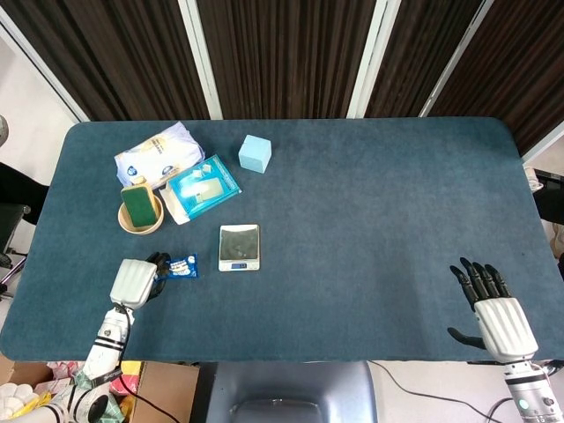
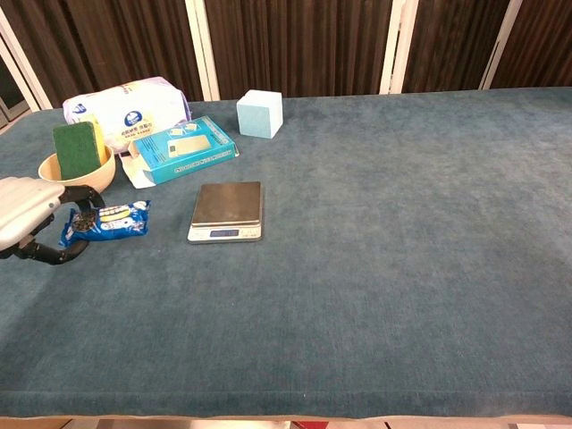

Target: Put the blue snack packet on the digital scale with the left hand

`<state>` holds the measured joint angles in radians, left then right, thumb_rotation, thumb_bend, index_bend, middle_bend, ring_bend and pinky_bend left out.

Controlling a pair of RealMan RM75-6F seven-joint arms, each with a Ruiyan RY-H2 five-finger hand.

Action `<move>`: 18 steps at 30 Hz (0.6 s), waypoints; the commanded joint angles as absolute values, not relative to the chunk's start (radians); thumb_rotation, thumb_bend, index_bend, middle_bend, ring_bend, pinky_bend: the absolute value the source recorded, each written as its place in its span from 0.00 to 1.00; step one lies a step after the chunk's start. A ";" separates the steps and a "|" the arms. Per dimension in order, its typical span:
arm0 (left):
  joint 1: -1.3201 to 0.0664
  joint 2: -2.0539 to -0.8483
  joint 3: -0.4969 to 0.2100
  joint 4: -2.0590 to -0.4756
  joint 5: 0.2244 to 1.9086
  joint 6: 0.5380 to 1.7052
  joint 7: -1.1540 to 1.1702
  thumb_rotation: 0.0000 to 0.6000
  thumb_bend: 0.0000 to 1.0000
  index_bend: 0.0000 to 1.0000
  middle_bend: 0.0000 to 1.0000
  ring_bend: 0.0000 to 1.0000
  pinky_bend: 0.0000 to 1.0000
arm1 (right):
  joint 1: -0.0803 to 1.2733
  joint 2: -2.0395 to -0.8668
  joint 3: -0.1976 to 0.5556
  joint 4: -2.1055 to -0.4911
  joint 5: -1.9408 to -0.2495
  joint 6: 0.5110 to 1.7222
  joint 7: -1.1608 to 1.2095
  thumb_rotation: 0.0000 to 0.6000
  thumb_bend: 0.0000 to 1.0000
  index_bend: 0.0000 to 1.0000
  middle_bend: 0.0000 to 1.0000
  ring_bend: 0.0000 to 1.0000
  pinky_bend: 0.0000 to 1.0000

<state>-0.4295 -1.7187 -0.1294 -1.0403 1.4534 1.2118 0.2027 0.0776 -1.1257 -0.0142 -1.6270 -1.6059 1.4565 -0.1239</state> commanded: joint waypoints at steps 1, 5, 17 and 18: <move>-0.457 -1.734 -0.172 -1.091 1.431 1.226 0.247 1.00 0.40 0.62 0.62 0.99 1.00 | 0.081 -1.125 -0.015 -1.628 -1.605 1.450 -0.123 1.00 0.17 0.00 0.00 0.00 0.00; -0.506 -1.781 -0.226 -1.107 1.397 1.221 0.313 1.00 0.40 0.63 0.62 1.00 1.00 | 0.082 -1.124 -0.013 -1.628 -1.610 1.454 -0.119 1.00 0.17 0.00 0.00 0.00 0.00; -0.677 -2.005 -0.310 -0.939 1.281 1.113 0.450 1.00 0.40 0.61 0.52 1.00 1.00 | 0.089 -1.105 -0.011 -1.625 -1.603 1.443 -0.067 1.00 0.17 0.00 0.00 0.00 0.00; -0.687 -2.016 -0.312 -0.921 1.279 1.111 0.453 1.00 0.41 0.61 0.52 1.00 1.00 | 0.089 -1.102 -0.011 -1.624 -1.604 1.443 -0.060 1.00 0.17 0.00 0.00 0.00 0.00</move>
